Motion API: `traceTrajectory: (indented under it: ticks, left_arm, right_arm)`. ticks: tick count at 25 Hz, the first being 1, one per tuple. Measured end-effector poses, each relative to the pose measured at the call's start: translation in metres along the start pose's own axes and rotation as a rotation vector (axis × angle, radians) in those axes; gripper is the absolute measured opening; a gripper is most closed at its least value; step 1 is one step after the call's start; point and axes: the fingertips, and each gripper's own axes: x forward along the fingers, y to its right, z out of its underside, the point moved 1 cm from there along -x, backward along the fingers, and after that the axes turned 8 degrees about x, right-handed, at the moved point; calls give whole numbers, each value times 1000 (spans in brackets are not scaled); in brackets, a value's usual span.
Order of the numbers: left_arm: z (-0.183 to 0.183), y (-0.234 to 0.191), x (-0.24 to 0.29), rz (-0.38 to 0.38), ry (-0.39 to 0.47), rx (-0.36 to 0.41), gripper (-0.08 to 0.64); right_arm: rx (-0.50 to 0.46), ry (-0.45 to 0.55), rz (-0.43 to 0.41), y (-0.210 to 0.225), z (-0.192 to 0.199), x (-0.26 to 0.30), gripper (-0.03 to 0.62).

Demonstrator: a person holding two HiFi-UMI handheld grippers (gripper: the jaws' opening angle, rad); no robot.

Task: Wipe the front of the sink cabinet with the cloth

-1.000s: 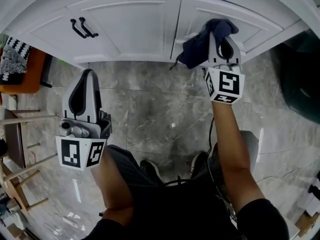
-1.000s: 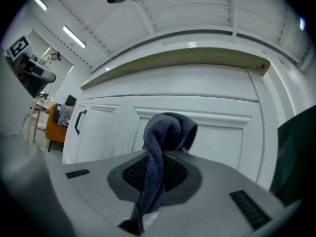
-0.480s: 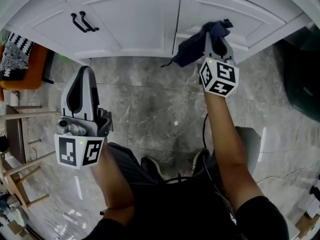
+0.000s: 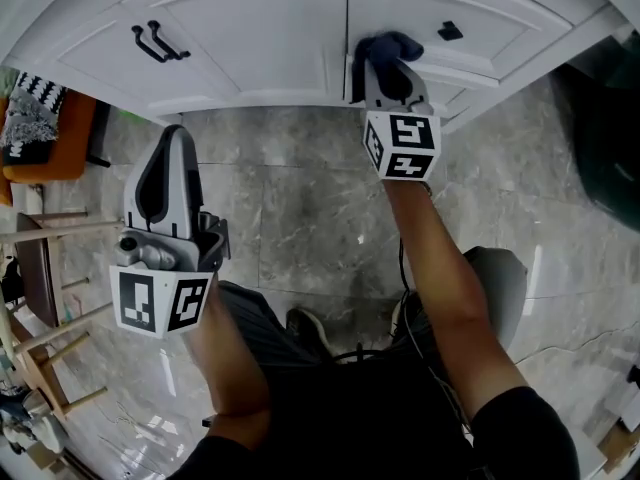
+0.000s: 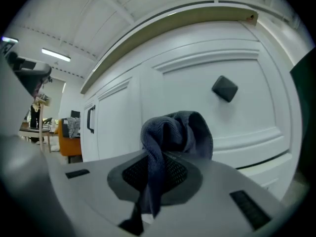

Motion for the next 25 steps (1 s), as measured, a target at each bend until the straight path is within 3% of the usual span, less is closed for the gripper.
traceTrajectory:
  ticks: [2, 4, 12, 15, 18, 23, 25]
  left_arm:
    - [2, 2, 0, 1, -8, 5, 3]
    - [5, 0, -2, -3, -16, 4, 3]
    - [9, -6, -3, -13, -9, -26, 3]
    - [10, -6, -2, -10, -7, -31, 3]
    - [11, -4, -1, -4, -10, -32, 3]
    - [15, 3, 4, 15, -20, -22, 3]
    - [19, 2, 4, 10, -28, -22, 3]
  right_arm:
    - [-15, -14, -11, -8, 14, 4, 29]
    - [-11, 2, 35, 8, 22, 2, 29]
    - [49, 117, 390, 126, 17, -47, 29]
    - [7, 121, 459, 141, 16, -55, 29]
    - [-12, 102, 398, 113, 22, -46, 29]
    - [-3, -91, 48, 28, 72, -5, 29]
    - [-18, -125, 21, 23, 83, 2, 29]
